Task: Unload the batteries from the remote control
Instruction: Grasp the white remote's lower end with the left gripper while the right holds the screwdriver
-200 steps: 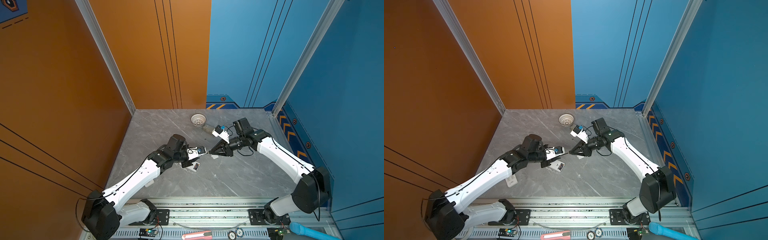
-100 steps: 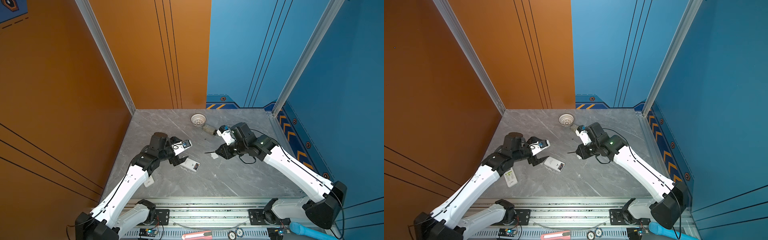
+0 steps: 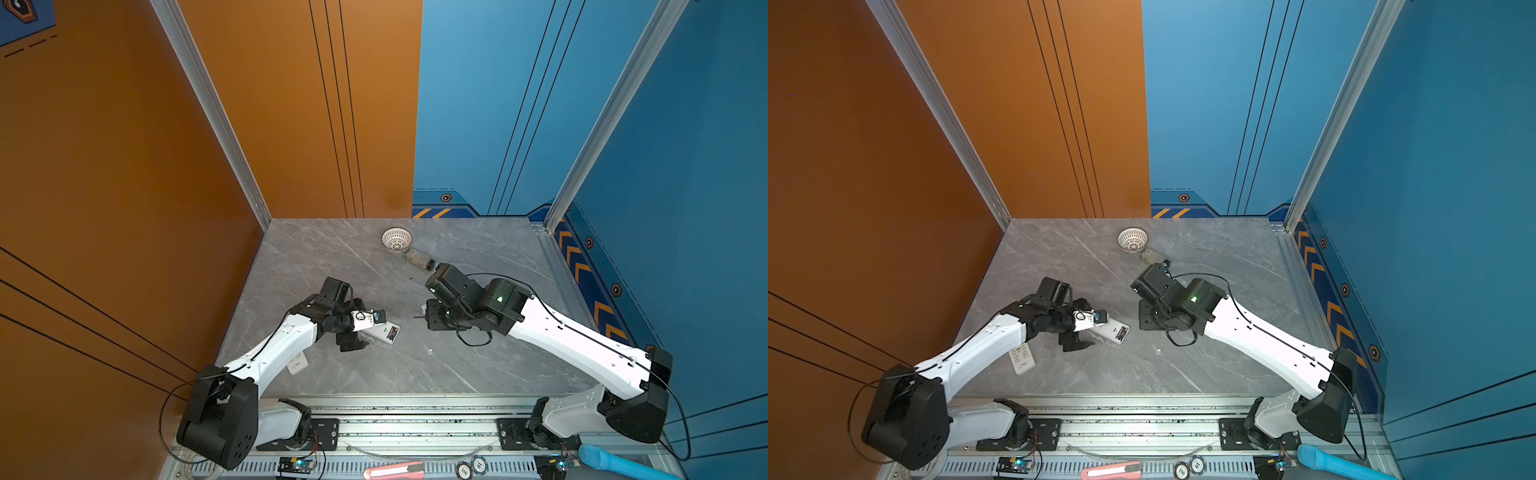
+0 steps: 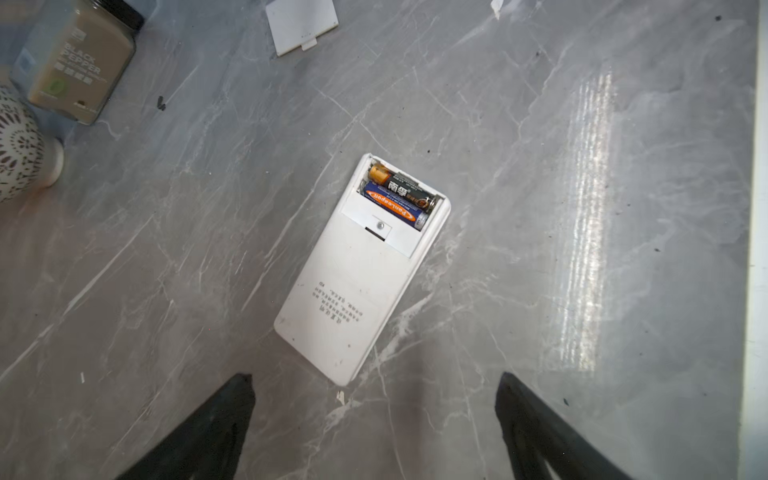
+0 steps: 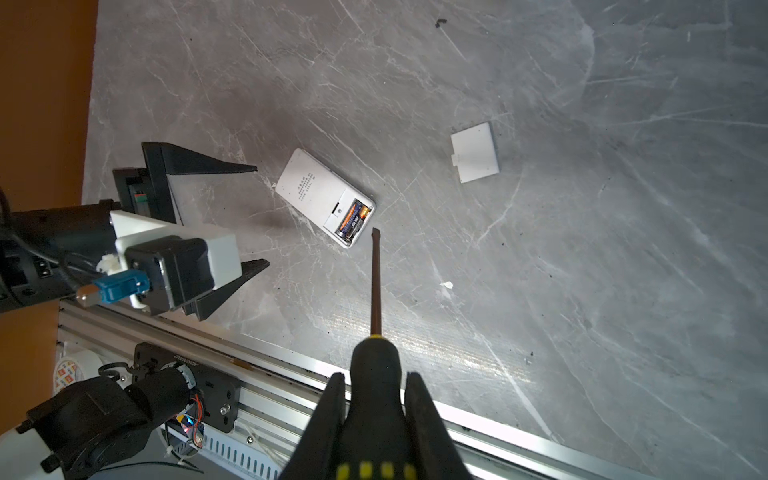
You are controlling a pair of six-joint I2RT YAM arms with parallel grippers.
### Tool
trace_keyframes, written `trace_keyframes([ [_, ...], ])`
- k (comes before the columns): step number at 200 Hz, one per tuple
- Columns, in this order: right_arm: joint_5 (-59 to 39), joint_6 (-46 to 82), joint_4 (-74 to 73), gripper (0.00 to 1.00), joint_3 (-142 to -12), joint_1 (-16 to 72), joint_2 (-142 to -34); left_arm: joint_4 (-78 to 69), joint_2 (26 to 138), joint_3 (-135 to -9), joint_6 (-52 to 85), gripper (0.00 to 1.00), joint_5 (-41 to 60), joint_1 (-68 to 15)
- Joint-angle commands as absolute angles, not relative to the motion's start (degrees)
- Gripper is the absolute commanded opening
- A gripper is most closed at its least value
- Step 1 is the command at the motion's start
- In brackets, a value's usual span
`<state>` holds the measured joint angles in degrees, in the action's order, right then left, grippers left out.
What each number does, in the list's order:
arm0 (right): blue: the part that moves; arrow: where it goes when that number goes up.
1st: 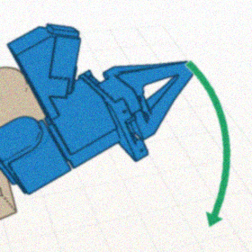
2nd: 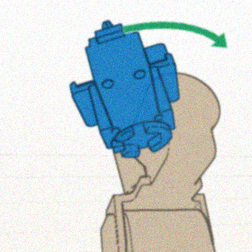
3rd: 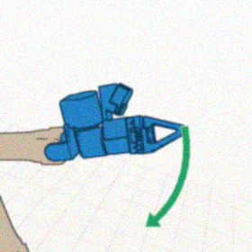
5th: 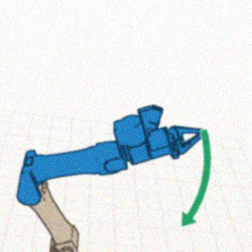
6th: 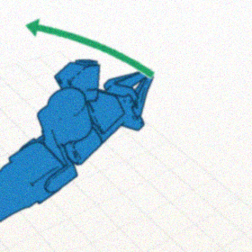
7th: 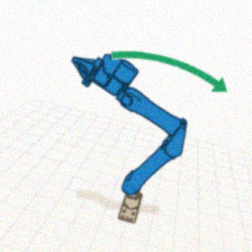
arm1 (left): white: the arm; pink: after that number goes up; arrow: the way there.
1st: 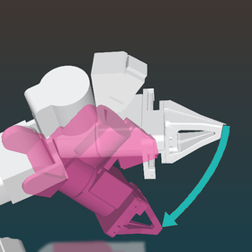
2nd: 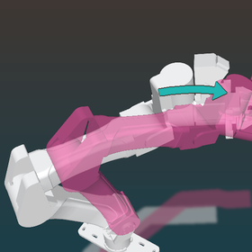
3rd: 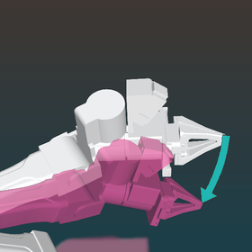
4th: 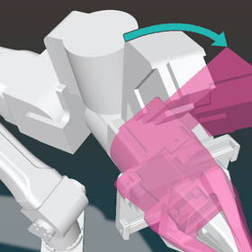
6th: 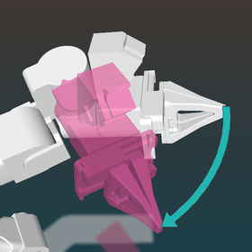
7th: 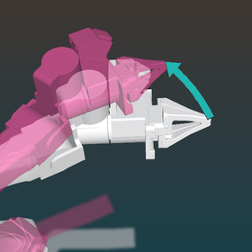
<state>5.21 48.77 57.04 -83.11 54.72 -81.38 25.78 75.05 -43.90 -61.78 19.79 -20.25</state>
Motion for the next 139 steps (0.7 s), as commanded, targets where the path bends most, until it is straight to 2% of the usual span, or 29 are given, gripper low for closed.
trace_keyframes([
  [1, 9.0, 51.0, 59.5, 0.0, -84.7, 54.5, -81.0, 23.3, 79.1, -45.9, -62.9, 0.93, 22.3, -20.2],
  [24, 7.5, 48.6, 59.6, 0.0, -84.7, 52.8, -80.7, 25.0, 83.4, -49.5, -64.0, 0.93, 21.1, -20.2],
  [52, 3.8, 45.7, 59.3, 0.0, -84.3, 51.3, -79.8, 27.5, 87.3, -52.3, -65.7, 1.0, 19.7, -21.5],
  [139, -2.4, 44.1, 56.3, 0.0, -78.6, 49.2, -75.8, 30.8, 98.8, -58.6, -64.4, 0.98, 16.9, -22.7],
])
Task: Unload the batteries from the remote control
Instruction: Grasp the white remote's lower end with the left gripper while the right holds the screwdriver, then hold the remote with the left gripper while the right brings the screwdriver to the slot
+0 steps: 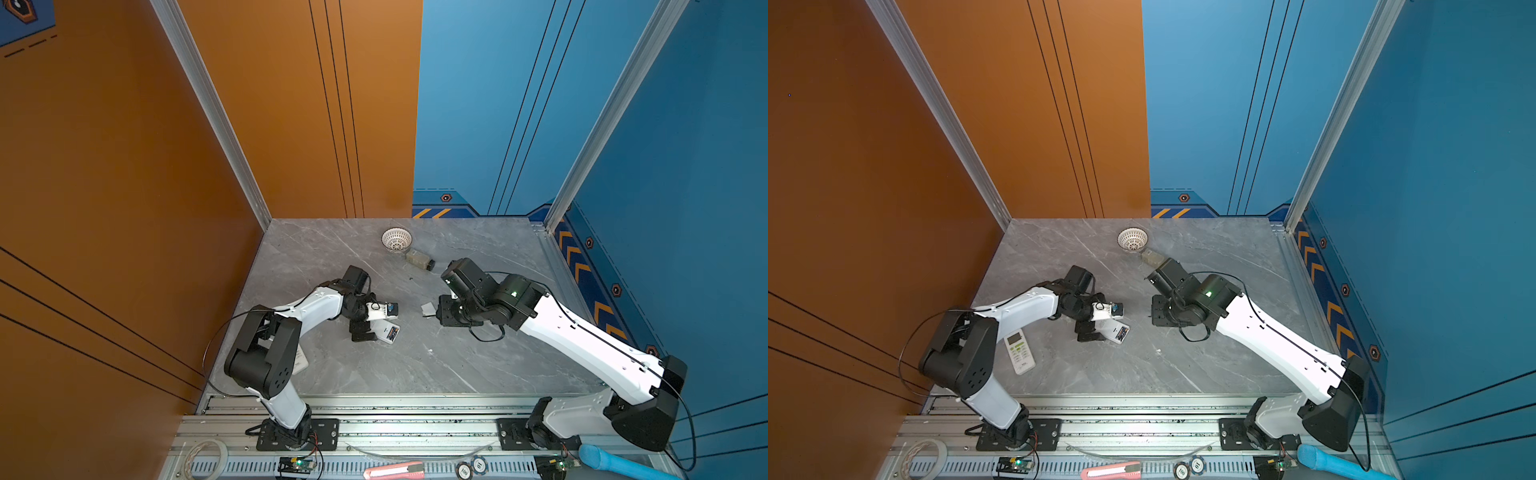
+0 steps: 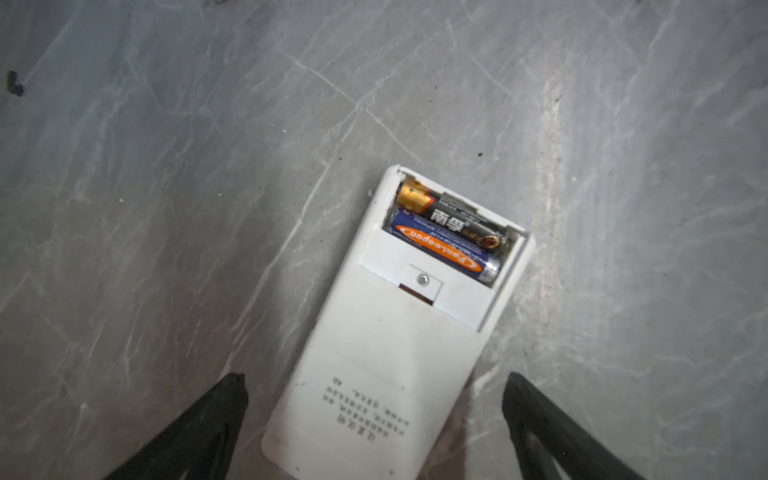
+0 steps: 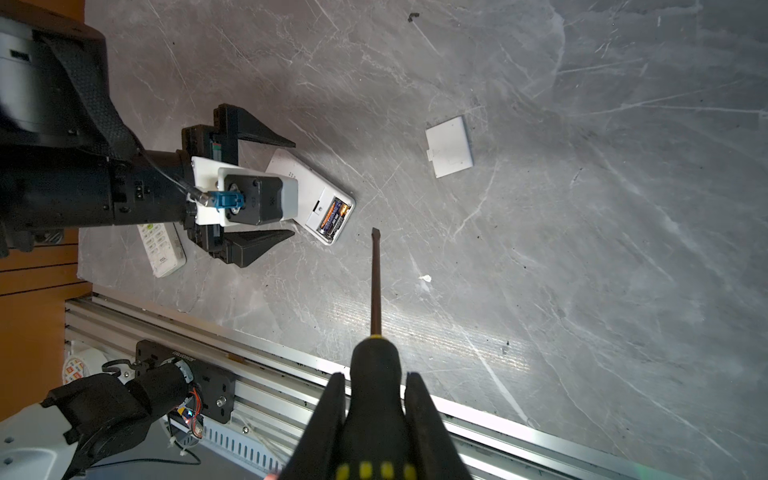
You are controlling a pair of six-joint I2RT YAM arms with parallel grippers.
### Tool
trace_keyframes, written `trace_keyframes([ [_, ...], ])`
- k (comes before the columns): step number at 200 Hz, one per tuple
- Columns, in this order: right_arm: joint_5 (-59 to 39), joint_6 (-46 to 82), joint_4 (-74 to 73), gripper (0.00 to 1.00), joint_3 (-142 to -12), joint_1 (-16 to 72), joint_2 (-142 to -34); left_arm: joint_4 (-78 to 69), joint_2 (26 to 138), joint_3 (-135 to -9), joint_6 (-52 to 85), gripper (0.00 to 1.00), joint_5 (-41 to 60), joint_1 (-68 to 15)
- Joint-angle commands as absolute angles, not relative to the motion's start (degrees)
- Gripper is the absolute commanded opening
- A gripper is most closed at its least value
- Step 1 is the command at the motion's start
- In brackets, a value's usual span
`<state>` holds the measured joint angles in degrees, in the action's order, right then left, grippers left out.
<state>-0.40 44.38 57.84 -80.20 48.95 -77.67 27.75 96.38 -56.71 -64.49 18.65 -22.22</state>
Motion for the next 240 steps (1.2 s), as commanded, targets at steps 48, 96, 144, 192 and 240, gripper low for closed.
trace_keyframes([
  [48, -2.1, 45.1, 55.2, 0.0, -76.8, 50.3, -73.8, 31.1, 100.3, -59.4, -63.8, 1.0, 15.1, -21.6],
  [96, -2.1, 44.3, 55.1, 0.0, -77.2, 50.0, -73.7, 35.0, 102.1, -61.0, -61.3, 0.92, 14.6, -21.7],
  [144, -2.6, 42.8, 55.2, 0.0, -77.8, 48.8, -74.2, 36.0, 99.6, -57.2, -57.8, 0.75, 16.4, -22.7],
  [192, -2.9, 42.1, 55.2, 0.0, -76.5, 45.8, -74.0, 31.4, 95.4, -51.7, -52.1, 0.63, 14.5, -27.2],
  [240, -5.5, 39.3, 55.5, 0.0, -73.8, 42.3, -73.0, 24.4, 93.9, -49.2, -43.3, 0.44, 6.8, -36.1],
])
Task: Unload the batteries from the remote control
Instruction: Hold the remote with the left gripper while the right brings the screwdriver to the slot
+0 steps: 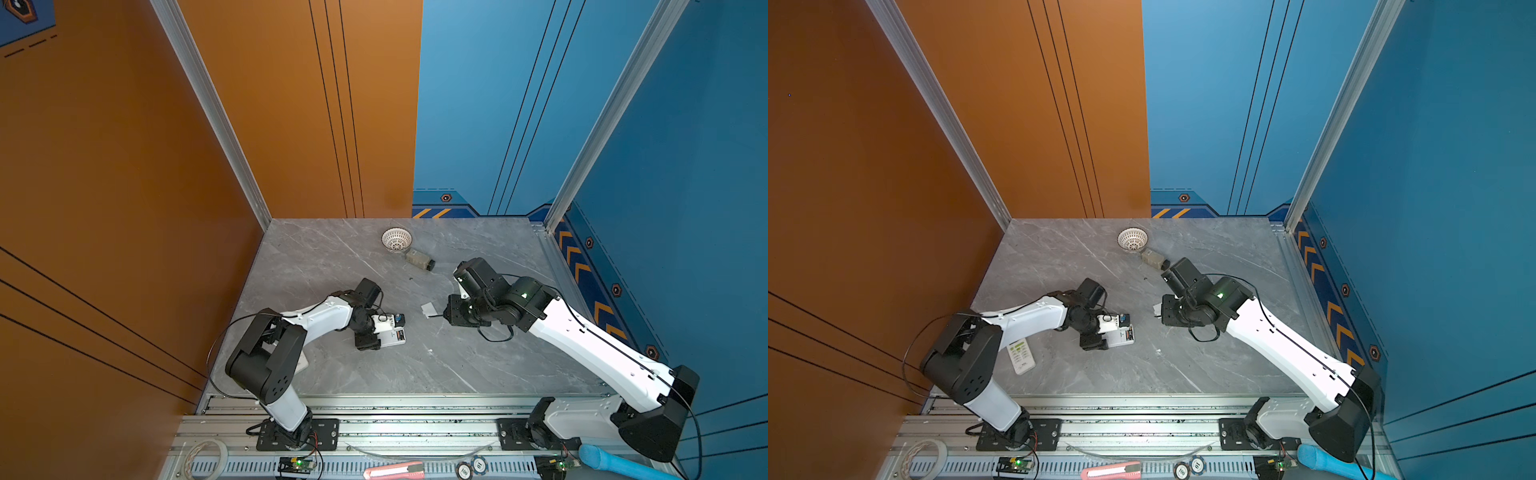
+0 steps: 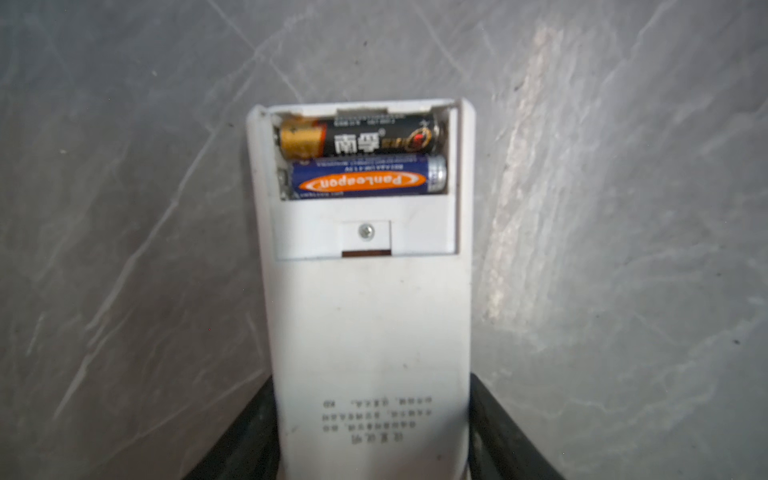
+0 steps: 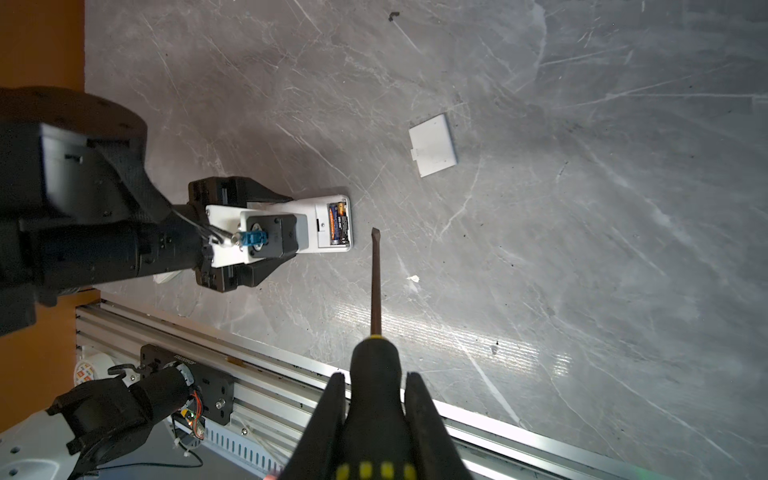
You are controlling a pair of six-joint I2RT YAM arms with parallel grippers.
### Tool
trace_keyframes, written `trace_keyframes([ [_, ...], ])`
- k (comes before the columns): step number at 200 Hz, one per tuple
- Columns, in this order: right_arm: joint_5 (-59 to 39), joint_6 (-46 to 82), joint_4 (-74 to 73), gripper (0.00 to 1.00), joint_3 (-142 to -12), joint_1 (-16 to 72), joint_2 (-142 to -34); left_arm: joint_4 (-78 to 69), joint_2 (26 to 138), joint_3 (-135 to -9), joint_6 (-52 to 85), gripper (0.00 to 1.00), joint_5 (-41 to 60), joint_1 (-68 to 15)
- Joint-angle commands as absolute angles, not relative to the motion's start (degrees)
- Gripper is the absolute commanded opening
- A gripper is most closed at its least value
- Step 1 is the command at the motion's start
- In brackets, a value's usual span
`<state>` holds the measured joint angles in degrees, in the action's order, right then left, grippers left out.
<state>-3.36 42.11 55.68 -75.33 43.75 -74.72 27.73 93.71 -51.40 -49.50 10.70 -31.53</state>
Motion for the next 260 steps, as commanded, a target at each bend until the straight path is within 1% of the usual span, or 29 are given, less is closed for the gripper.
trace_keyframes([
  [1, -5.7, 39.2, 55.5, 0.0, -73.8, 42.3, -73.1, 24.3, 93.9, -49.3, -42.9, 0.44, 6.7, -36.3],
  [25, -7.4, 39.1, 57.3, 0.0, -73.3, 41.0, -73.1, 22.5, 95.3, -50.8, -36.7, 0.38, 4.0, -40.8],
  [41, -7.7, 39.2, 57.4, 0.0, -72.4, 41.0, -73.0, 22.6, 96.5, -52.4, -35.6, 0.36, 0.5, -43.8],
  [57, -7.6, 40.4, 57.7, 0.0, -71.9, 41.6, -73.5, 24.3, 97.1, -55.1, -33.8, 0.36, 2.2, -45.1],
  [64, -6.8, 41.3, 57.8, 0.0, -71.5, 42.3, -73.7, 24.1, 97.1, -55.6, -33.2, 0.38, 3.3, -45.6],
  [74, -5.7, 42.6, 58.1, 0.0, -71.4, 43.3, -74.0, 24.2, 97.3, -56.2, -32.8, 0.43, 3.7, -46.4],
  [86, -3.7, 44.1, 58.2, 0.0, -70.5, 44.3, -74.0, 24.3, 97.7, -56.0, -32.2, 0.57, 2.5, -46.9],
  [95, -3.0, 45.3, 58.4, 0.0, -69.8, 44.6, -73.9, 24.4, 97.6, -55.7, -30.6, 0.65, 1.4, -46.9],
  [107, -2.3, 46.5, 58.4, 0.0, -69.0, 45.0, -73.6, 25.0, 96.7, -54.7, -30.4, 0.75, 2.6, -46.7],
  [111, -2.1, 46.7, 58.3, 0.0, -68.8, 45.1, -73.5, 25.0, 96.3, -54.4, -30.5, 0.8, 2.7, -46.8],
  [115, -1.9, 47.0, 58.3, 0.0, -68.7, 45.4, -73.5, 24.8, 95.8, -54.1, -30.6, 0.84, 2.9, -46.8],
  [123, -1.8, 46.8, 58.1, 0.0, -68.7, 45.7, -73.5, 24.6, 95.4, -53.8, -30.8, 0.85, 3.1, -46.6],
  [126, -1.6, 46.8, 58.1, 0.0, -68.9, 46.0, -73.6, 24.7, 95.4, -53.7, -30.9, 0.89, 3.0, -46.5],
  [132, -1.3, 46.8, 58.2, 0.0, -69.1, 46.2, -73.7, 24.8, 95.4, -53.9, -31.0, 0.91, 2.9, -46.1],
  [164, -2.8, 45.6, 58.2, 0.0, -69.9, 46.5, -74.9, 26.8, 95.4, -53.5, -32.5, 0.91, 4.1, -45.5],
  [181, -3.4, 45.3, 58.6, 0.0, -70.7, 47.0, -75.8, 27.1, 96.0, -53.1, -33.6, 0.87, 3.4, -45.5],
  [184, -3.5, 45.3, 58.7, 0.0, -70.8, 47.1, -76.1, 27.2, 96.3, -53.1, -33.7, 0.83, 3.2, -45.5],
  [204, -3.8, 45.4, 59.5, 0.0, -71.6, 47.6, -77.4, 27.9, 97.9, -52.9, -34.8, 0.71, 2.4, -45.9],
  [260, -4.1, 45.8, 59.7, 0.0, -72.8, 49.7, -80.6, 21.2, 95.9, -47.3, -34.8, 0.52, -2.5, -47.1],
])
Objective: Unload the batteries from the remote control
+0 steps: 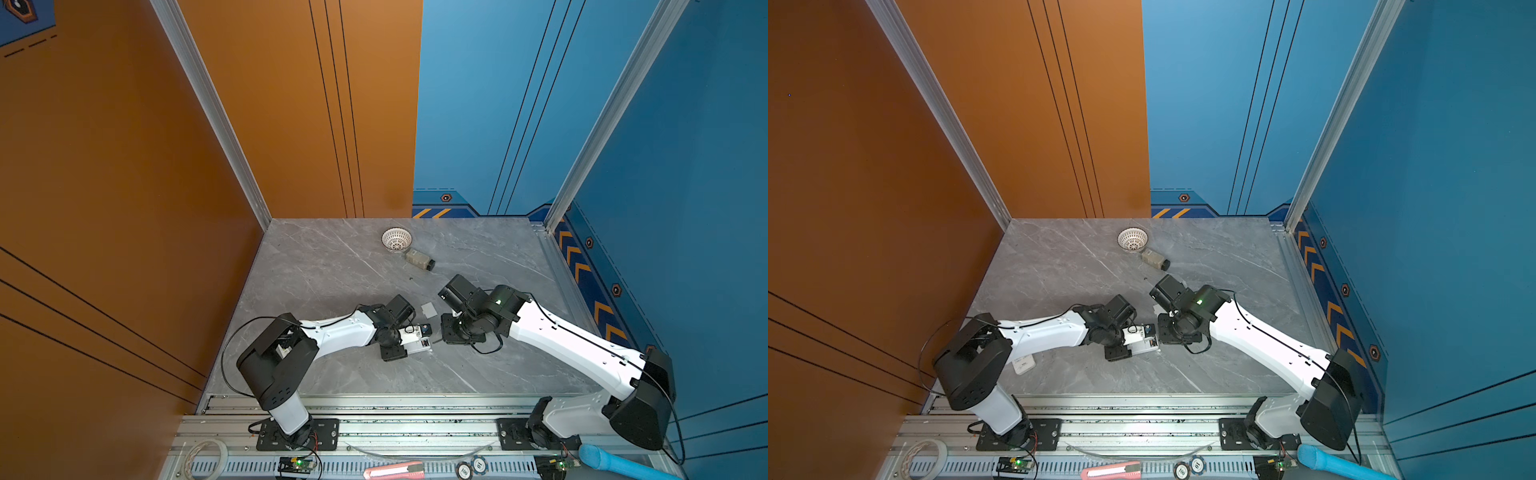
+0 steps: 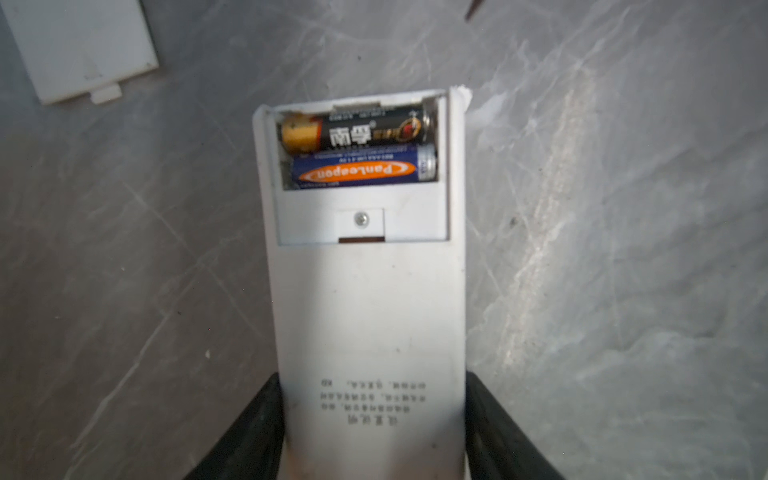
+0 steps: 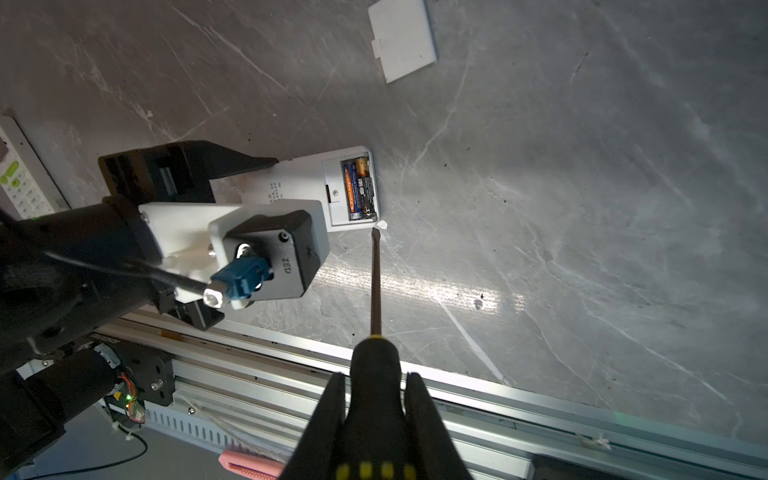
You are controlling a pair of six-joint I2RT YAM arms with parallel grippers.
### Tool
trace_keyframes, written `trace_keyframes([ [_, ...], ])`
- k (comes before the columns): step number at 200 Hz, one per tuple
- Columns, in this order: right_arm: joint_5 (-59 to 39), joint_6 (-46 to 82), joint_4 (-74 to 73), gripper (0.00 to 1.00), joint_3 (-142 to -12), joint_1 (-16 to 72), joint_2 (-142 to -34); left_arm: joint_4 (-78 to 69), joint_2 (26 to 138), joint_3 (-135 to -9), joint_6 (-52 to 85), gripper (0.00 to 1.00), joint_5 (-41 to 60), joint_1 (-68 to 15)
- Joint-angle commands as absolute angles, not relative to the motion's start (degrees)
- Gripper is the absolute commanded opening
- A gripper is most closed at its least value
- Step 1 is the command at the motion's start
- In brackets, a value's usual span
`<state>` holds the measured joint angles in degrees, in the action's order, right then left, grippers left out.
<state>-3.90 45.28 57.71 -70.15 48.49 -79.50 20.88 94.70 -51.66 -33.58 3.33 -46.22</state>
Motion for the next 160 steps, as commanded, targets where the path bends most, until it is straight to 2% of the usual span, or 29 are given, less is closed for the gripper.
trace_keyframes([
  [1, -4.0, 45.8, 59.7, 0.0, -72.8, 49.7, -80.7, 21.0, 95.9, -47.3, -34.8, 0.51, -2.6, -47.2],
  [56, -4.0, 45.4, 60.0, 0.0, -73.5, 49.5, -81.5, 12.5, 94.0, -42.9, -34.9, 0.44, -11.7, -50.9],
  [160, -1.9, 44.3, 59.2, 0.0, -76.4, 48.2, -85.2, 11.4, 93.2, -41.5, -36.4, 0.36, -11.8, -51.8],
])
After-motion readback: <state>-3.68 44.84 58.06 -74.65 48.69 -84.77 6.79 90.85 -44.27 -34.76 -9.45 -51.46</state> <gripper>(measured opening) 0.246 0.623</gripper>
